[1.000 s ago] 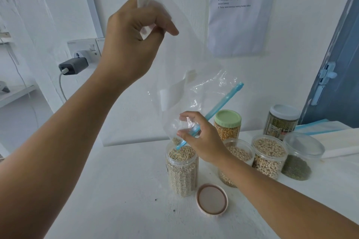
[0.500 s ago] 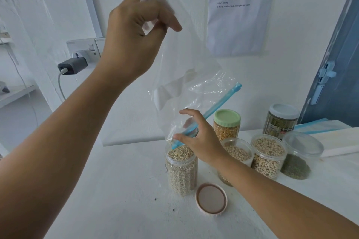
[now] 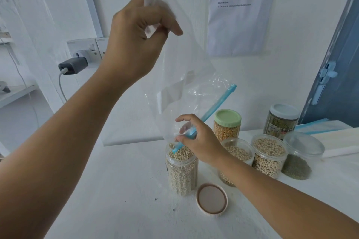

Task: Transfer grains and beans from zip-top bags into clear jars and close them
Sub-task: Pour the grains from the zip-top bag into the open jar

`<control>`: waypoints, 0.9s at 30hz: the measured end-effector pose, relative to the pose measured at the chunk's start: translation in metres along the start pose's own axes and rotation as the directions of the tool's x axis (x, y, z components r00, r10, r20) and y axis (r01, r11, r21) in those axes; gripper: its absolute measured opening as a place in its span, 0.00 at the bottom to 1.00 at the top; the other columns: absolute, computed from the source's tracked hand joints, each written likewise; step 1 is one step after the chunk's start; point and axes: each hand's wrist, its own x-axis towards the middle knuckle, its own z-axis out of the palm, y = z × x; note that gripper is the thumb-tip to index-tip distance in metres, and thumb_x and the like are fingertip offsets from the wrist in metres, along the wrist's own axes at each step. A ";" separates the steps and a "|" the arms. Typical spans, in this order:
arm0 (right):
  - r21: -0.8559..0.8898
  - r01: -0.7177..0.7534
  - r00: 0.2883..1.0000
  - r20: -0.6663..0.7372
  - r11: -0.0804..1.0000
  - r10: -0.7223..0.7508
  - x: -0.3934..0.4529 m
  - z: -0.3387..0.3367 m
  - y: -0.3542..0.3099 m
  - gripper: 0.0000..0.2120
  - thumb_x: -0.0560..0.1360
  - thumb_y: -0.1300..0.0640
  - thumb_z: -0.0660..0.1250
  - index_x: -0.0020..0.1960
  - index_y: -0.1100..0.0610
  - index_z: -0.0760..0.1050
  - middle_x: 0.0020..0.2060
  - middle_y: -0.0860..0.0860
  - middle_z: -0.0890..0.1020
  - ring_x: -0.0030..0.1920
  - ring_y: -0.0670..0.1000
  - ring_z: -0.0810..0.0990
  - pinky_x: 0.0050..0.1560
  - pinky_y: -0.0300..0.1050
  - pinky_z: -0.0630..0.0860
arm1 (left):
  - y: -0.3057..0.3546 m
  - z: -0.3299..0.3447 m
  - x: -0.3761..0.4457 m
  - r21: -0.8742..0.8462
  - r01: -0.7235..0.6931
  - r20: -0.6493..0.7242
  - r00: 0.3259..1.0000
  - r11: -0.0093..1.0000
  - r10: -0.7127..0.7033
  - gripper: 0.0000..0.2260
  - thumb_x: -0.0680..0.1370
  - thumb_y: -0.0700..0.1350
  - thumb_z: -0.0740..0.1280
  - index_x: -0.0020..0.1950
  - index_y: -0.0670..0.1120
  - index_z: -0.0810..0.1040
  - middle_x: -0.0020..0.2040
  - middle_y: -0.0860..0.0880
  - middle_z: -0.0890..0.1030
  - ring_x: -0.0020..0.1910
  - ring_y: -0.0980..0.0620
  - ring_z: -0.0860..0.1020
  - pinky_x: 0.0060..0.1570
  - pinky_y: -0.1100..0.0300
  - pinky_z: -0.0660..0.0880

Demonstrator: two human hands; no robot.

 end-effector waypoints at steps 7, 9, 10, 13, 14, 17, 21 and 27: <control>-0.043 0.031 0.999 -0.041 0.999 -0.033 0.001 0.001 0.006 0.21 0.76 0.59 0.77 0.64 0.44 0.77 0.47 0.50 0.78 0.47 0.48 0.83 0.46 0.35 0.80 | 0.000 0.001 -0.004 -0.009 0.021 0.012 1.000 1.000 -0.021 0.10 0.80 0.35 0.67 0.48 0.46 0.87 0.52 0.50 0.81 0.54 0.59 0.78 0.53 0.67 0.74; -0.024 0.023 1.000 -0.020 0.999 -0.024 0.001 -0.001 0.006 0.19 0.78 0.62 0.73 0.63 0.44 0.78 0.51 0.49 0.79 0.49 0.49 0.84 0.45 0.35 0.80 | 0.000 -0.003 -0.006 -0.024 0.033 0.058 0.998 0.999 -0.031 0.11 0.79 0.35 0.67 0.48 0.48 0.87 0.54 0.49 0.81 0.56 0.59 0.78 0.53 0.67 0.73; -0.015 0.015 1.000 -0.013 1.000 -0.015 0.000 -0.001 0.006 0.17 0.79 0.63 0.72 0.62 0.45 0.80 0.53 0.49 0.79 0.50 0.49 0.84 0.45 0.35 0.80 | 0.000 -0.005 -0.008 -0.030 0.040 0.090 0.995 0.999 -0.037 0.12 0.79 0.35 0.67 0.48 0.50 0.86 0.55 0.48 0.81 0.57 0.58 0.78 0.54 0.68 0.72; 0.012 -0.001 1.000 0.017 1.000 0.001 -0.002 -0.002 0.006 0.12 0.82 0.64 0.67 0.57 0.50 0.84 0.58 0.46 0.81 0.51 0.47 0.86 0.50 0.37 0.83 | -0.004 -0.010 -0.014 -0.010 0.053 0.171 0.984 0.999 -0.051 0.13 0.79 0.37 0.67 0.48 0.54 0.86 0.58 0.50 0.81 0.60 0.55 0.77 0.58 0.65 0.72; 0.011 -0.010 0.999 0.031 1.000 0.010 -0.002 -0.002 0.006 0.12 0.82 0.65 0.67 0.56 0.51 0.85 0.59 0.44 0.81 0.51 0.47 0.87 0.52 0.39 0.83 | -0.006 -0.010 -0.015 0.002 0.060 0.177 0.982 0.998 -0.060 0.13 0.79 0.37 0.66 0.49 0.55 0.85 0.58 0.51 0.80 0.61 0.54 0.77 0.59 0.64 0.72; -0.021 -0.032 0.998 0.053 0.999 0.033 -0.002 -0.001 0.008 0.12 0.81 0.63 0.69 0.56 0.49 0.85 0.56 0.45 0.82 0.53 0.47 0.86 0.54 0.40 0.83 | -0.012 -0.012 -0.018 0.007 0.105 0.147 0.984 0.994 -0.105 0.14 0.79 0.35 0.66 0.48 0.53 0.87 0.57 0.51 0.81 0.60 0.56 0.77 0.58 0.67 0.71; -0.079 -0.010 1.000 0.012 0.997 0.011 0.000 0.001 0.009 0.10 0.76 0.58 0.77 0.54 0.47 0.85 0.44 0.38 0.79 0.49 0.43 0.81 0.51 0.34 0.79 | -0.012 -0.011 -0.020 0.001 0.138 0.109 0.984 0.990 -0.137 0.15 0.78 0.32 0.65 0.48 0.49 0.88 0.57 0.49 0.81 0.58 0.60 0.76 0.56 0.72 0.69; -0.159 0.030 0.999 0.025 0.987 -0.026 0.002 0.004 0.008 0.17 0.71 0.53 0.81 0.57 0.46 0.83 0.48 0.46 0.79 0.52 0.45 0.78 0.55 0.36 0.77 | -0.010 -0.007 -0.025 -0.012 0.118 0.126 0.985 0.993 -0.115 0.17 0.78 0.32 0.64 0.47 0.52 0.86 0.57 0.50 0.80 0.60 0.55 0.77 0.58 0.69 0.71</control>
